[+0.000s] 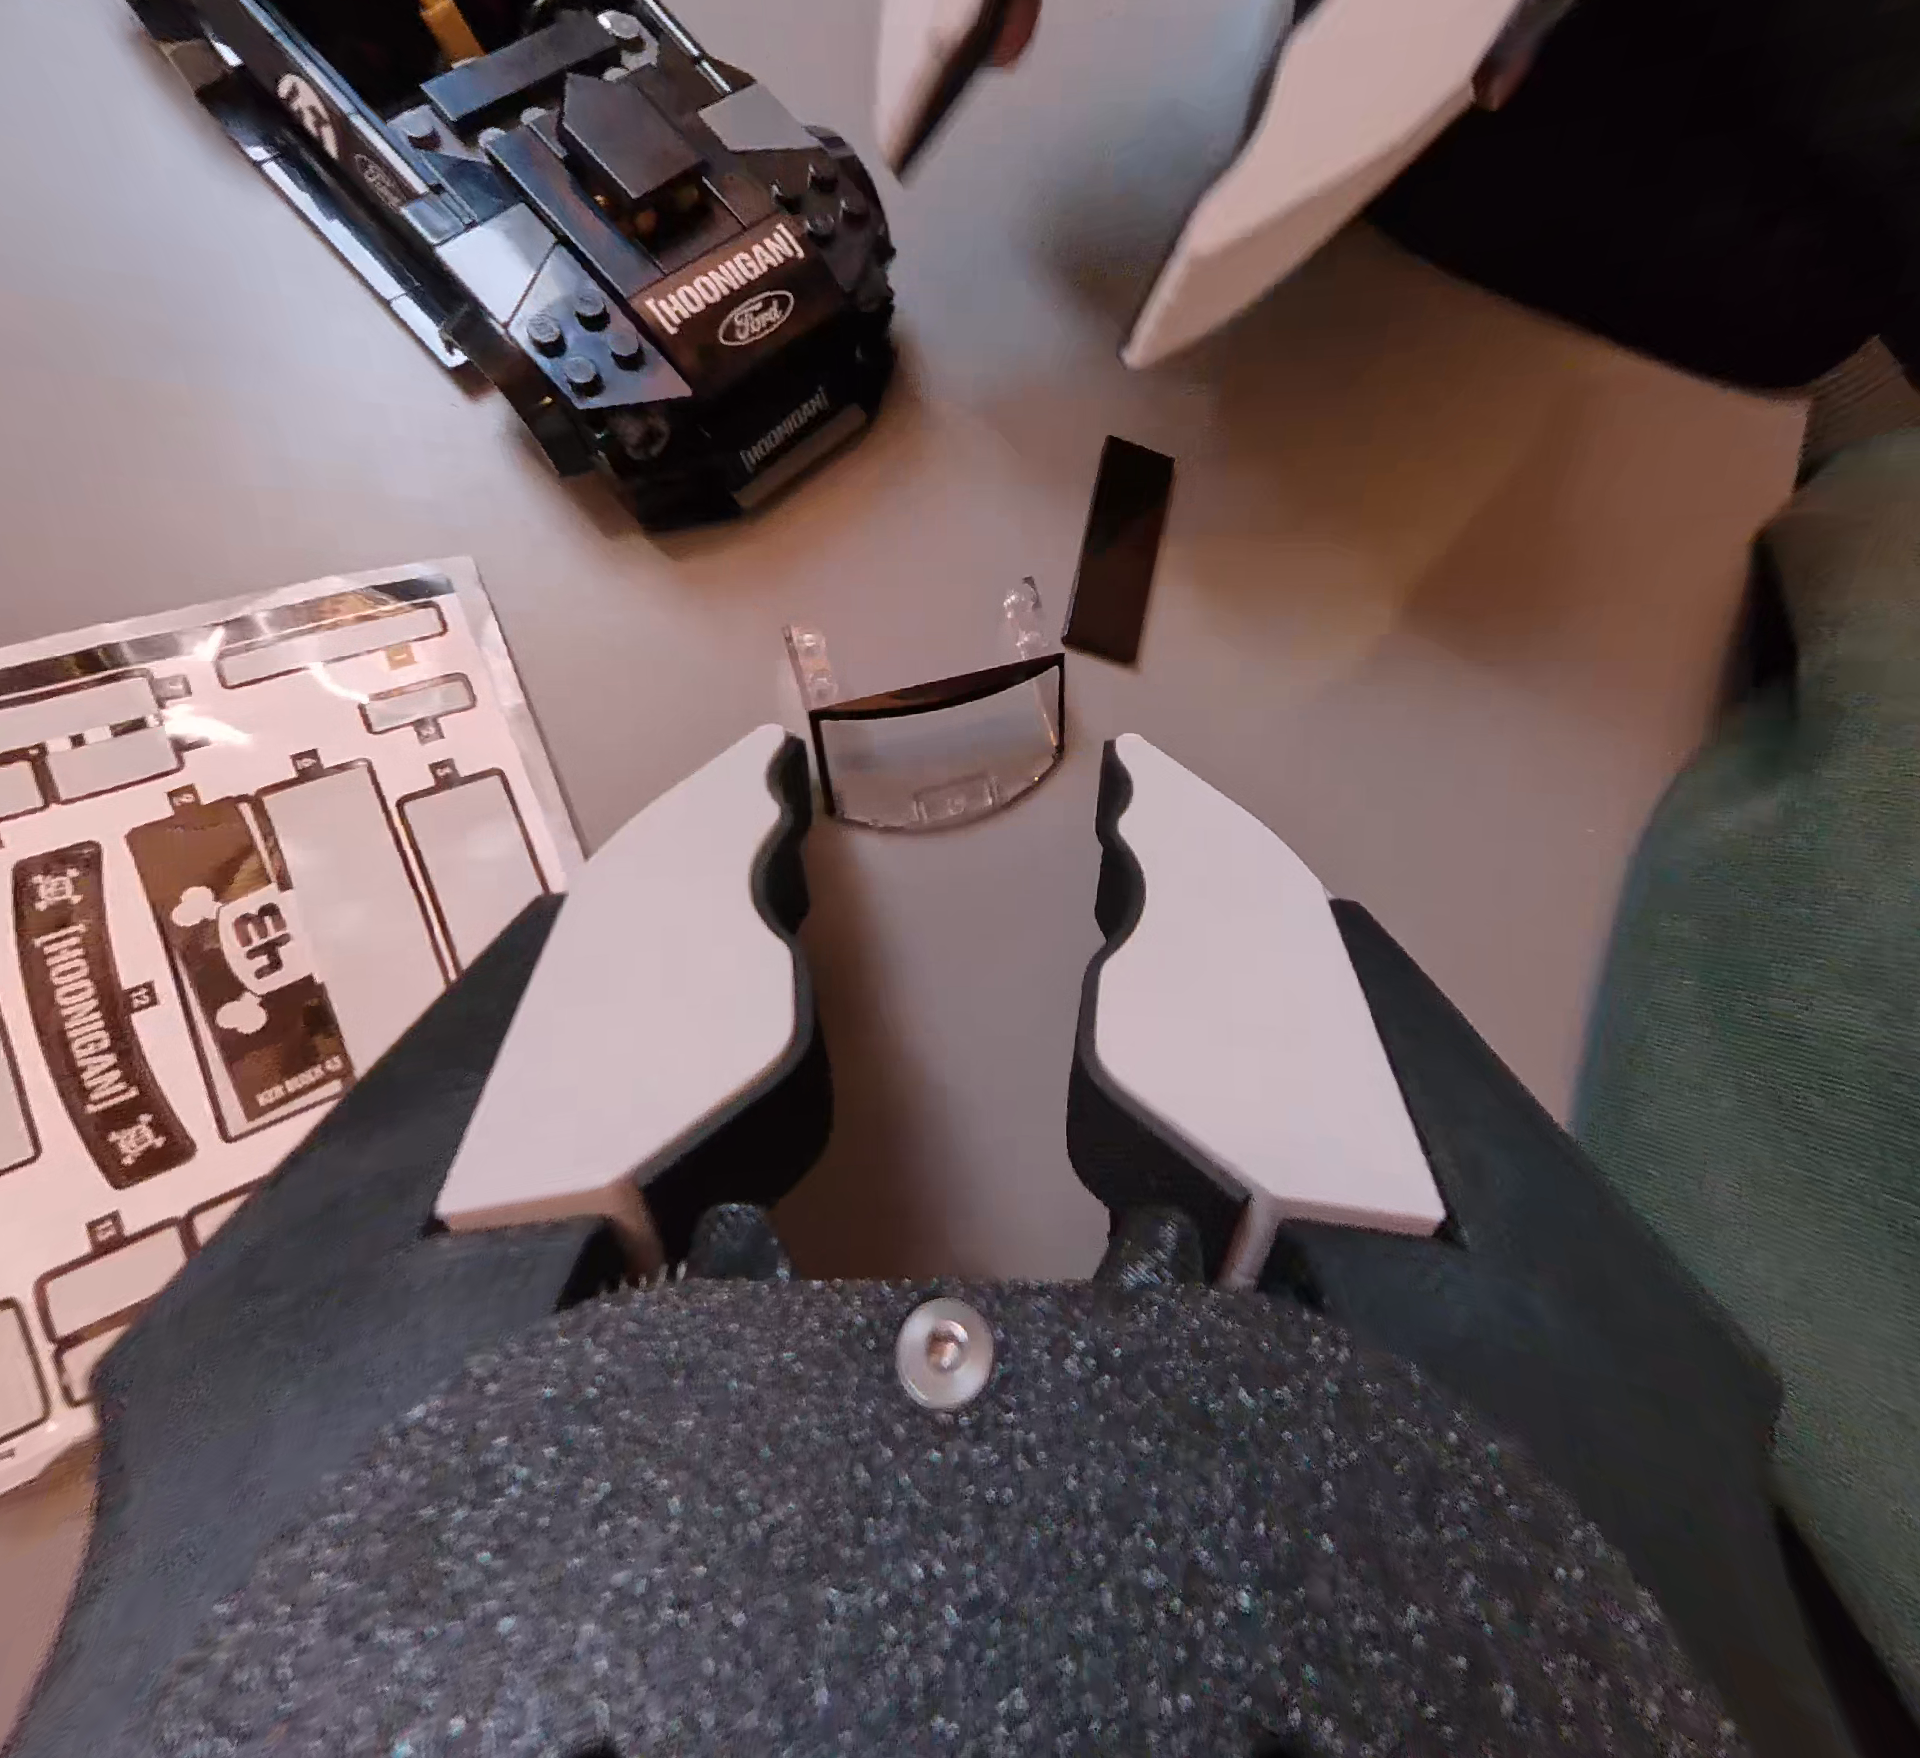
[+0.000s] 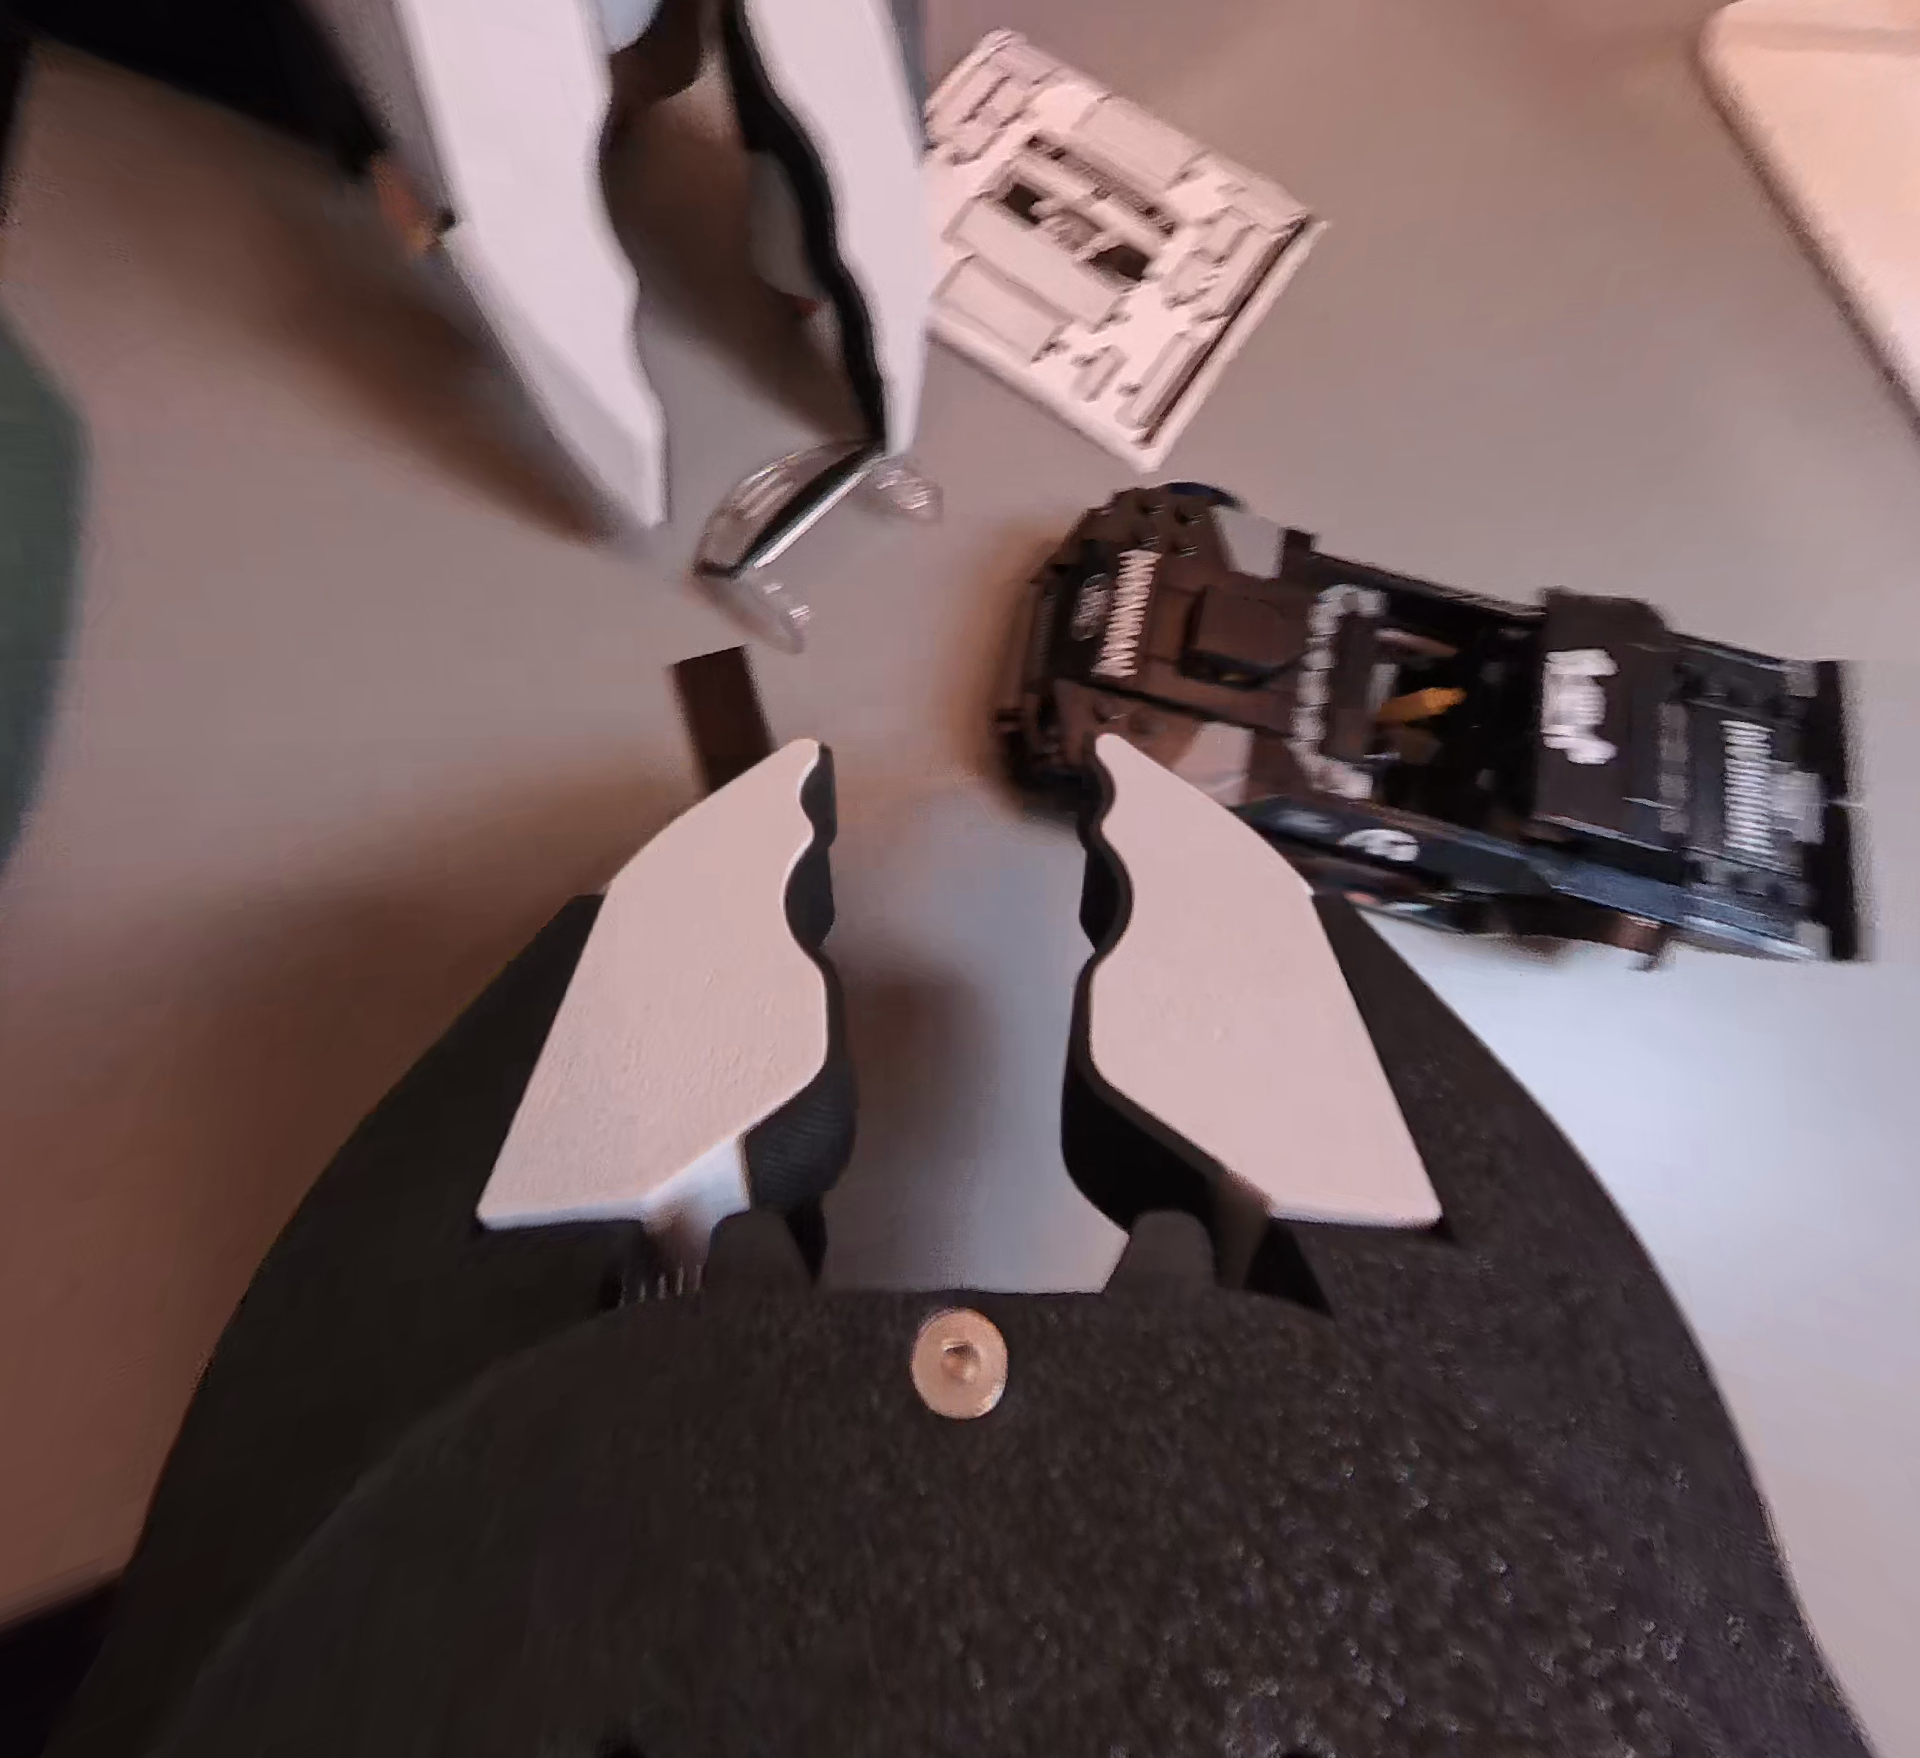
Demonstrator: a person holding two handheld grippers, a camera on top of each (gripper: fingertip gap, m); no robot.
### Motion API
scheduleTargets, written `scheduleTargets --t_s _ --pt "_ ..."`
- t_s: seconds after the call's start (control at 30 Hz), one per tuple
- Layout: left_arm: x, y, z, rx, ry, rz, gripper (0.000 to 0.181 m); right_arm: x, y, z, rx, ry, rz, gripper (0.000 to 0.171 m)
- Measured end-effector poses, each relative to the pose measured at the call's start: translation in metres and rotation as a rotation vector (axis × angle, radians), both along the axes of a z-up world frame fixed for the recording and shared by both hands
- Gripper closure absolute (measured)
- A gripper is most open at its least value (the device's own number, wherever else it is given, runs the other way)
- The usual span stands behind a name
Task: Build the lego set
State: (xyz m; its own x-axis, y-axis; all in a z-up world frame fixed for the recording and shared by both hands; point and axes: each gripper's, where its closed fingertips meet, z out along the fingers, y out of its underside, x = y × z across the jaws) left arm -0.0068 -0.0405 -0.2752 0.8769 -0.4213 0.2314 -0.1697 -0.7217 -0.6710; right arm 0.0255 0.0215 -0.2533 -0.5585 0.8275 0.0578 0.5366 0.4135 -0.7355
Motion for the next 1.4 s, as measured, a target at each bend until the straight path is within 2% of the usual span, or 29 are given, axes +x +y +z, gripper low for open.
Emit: scheduleTargets --t_s 0.13,0.47,0.73,1.0,1.2,1.4 --pt "0.0 0.0 0.004 0.011 -0.038 -0.008 0.135 0.016 -0.022 -0.016 -0.006 -0.106 0.115 0.134" --pt "0.005 -0.006 0.002 -0.009 -0.04 -0.067 0.151 0.02 -0.03 -0.03 0.083 -0.177 0.147 0.148" --pt "-0.001 -0.001 0.007 0.056 -0.02 -0.065 0.146 0.022 -0.03 -0.03 0.095 -0.206 0.127 0.153" --pt "-0.001 0.002 0.001 0.069 0.064 -0.071 0.133 0.02 -0.01 -0.02 0.075 -0.159 0.056 0.154" --pt "0.001 0.001 -0.005 0.059 0.126 -0.093 0.144 0.018 0.013 -0.022 0.112 -0.161 -0.035 0.154" --pt "0.009 -0.005 -0.004 0.048 0.1 -0.146 0.152 0.024 0.035 -0.029 0.15 -0.212 -0.115 0.153"
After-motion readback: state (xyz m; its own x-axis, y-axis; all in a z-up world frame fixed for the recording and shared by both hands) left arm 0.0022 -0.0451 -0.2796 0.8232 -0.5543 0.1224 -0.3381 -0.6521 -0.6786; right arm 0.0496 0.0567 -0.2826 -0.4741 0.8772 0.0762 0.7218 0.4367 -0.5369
